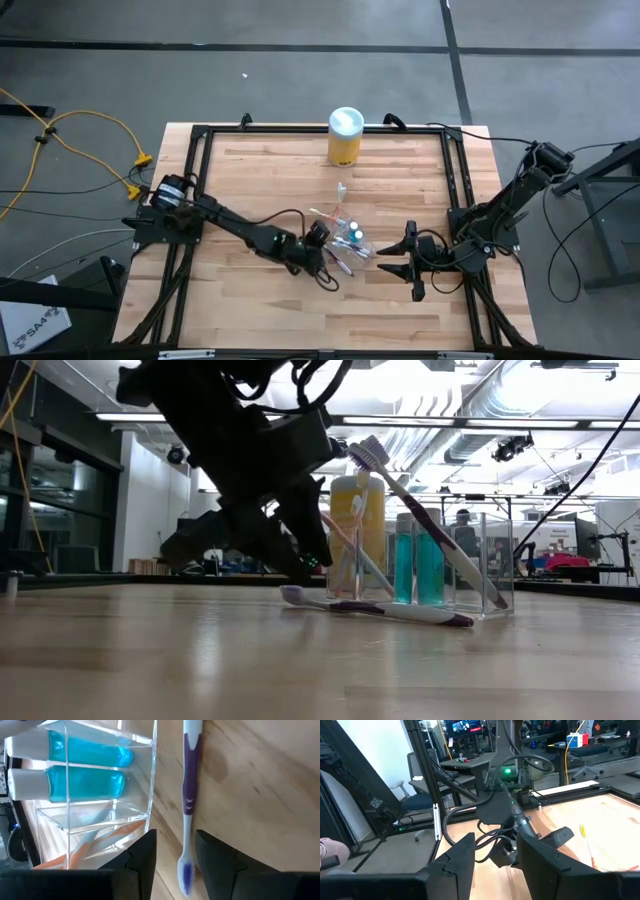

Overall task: Pick & Place toothbrushing station
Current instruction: Put the purple toothbrush into the bottom compartment of the transparent organizer

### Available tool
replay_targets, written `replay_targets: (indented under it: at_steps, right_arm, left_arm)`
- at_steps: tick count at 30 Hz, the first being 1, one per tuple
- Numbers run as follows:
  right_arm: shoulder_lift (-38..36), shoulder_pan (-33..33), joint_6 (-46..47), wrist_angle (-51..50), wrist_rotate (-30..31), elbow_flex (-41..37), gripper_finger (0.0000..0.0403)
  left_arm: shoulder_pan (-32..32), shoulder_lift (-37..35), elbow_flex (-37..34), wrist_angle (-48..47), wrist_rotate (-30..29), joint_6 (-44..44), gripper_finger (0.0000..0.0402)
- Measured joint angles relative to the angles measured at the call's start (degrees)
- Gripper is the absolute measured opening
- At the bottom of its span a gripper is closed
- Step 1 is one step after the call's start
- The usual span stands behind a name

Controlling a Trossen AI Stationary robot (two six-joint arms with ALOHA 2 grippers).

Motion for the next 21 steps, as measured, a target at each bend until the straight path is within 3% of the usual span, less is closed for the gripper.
replay_targets:
  at_steps: [9, 16, 21]
  right_arm:
    - [0.01, 0.0, 2.63, -0.39, -2.65, 0.0, 0.0138]
    - [0.63, -1.16, 7.27, -6.93, -3.07, 0.0, 0.0138]
    - [2.65, -3.42, 9.64, -7.26, -9.03, 0.0, 0.0138]
  left_arm:
    - [-2.79, -0.02, -0.02, -0.68, -0.45, -6.47, 0.0129]
    - [-4.67, -0.06, -0.02, -7.64, -4.21, -22.39, 0.0129]
    - [-6.41, -1.09, -0.07, -12.93, -5.87, -32.82, 0.0129]
